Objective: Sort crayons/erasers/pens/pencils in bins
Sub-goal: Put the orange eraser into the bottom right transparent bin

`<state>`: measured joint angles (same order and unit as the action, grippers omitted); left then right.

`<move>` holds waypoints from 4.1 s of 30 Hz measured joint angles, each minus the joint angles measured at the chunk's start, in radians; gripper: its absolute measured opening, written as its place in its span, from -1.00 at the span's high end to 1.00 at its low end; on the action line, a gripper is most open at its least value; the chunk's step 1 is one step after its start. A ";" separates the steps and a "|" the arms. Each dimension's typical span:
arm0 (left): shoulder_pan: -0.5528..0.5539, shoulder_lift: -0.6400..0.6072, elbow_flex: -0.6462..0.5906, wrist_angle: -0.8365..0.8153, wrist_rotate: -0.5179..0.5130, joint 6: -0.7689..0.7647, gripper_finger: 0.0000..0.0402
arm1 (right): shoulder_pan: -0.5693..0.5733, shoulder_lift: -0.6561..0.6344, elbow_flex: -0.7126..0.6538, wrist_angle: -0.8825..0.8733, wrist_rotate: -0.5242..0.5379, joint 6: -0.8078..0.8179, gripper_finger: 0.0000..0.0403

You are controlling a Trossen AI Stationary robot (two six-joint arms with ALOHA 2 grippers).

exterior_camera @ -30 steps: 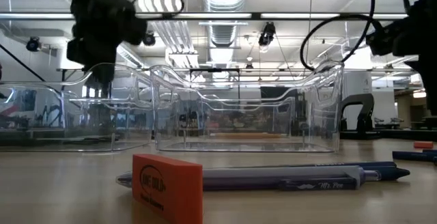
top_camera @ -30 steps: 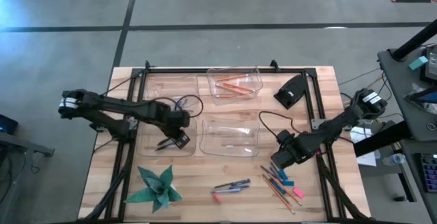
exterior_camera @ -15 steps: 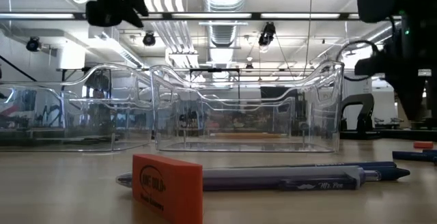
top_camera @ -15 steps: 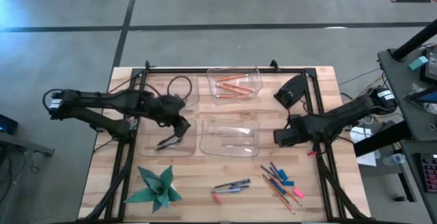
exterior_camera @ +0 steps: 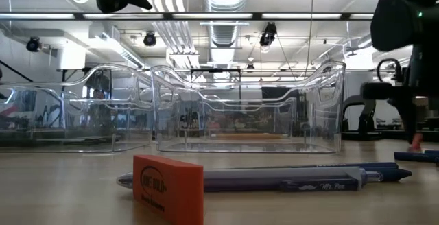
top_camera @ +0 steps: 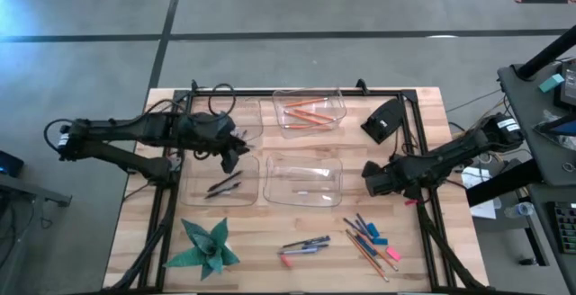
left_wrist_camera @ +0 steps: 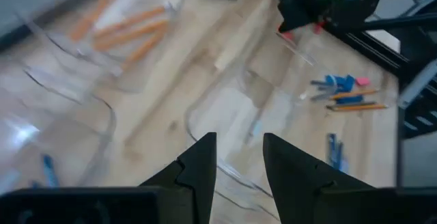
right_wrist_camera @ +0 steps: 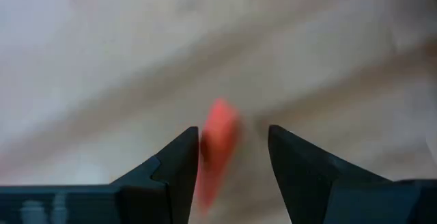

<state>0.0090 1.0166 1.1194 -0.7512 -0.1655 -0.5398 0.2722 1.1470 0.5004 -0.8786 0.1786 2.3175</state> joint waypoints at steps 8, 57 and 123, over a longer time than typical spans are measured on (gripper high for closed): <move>0.040 -0.051 -0.002 -0.040 -0.042 0.108 0.47 | -0.005 0.004 -0.038 0.041 0.012 0.047 0.16; 0.071 -0.070 -0.013 -0.065 -0.056 0.179 0.47 | -0.009 -0.184 0.079 0.080 0.006 -0.446 0.61; 0.017 0.013 -0.013 0.473 -0.043 -0.057 0.47 | -0.253 0.703 0.839 0.485 -0.205 -1.683 0.60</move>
<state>0.0257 1.0298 1.1061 -0.2783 -0.2085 -0.5964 0.0193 1.8502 1.3394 -0.3931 -0.0269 0.6343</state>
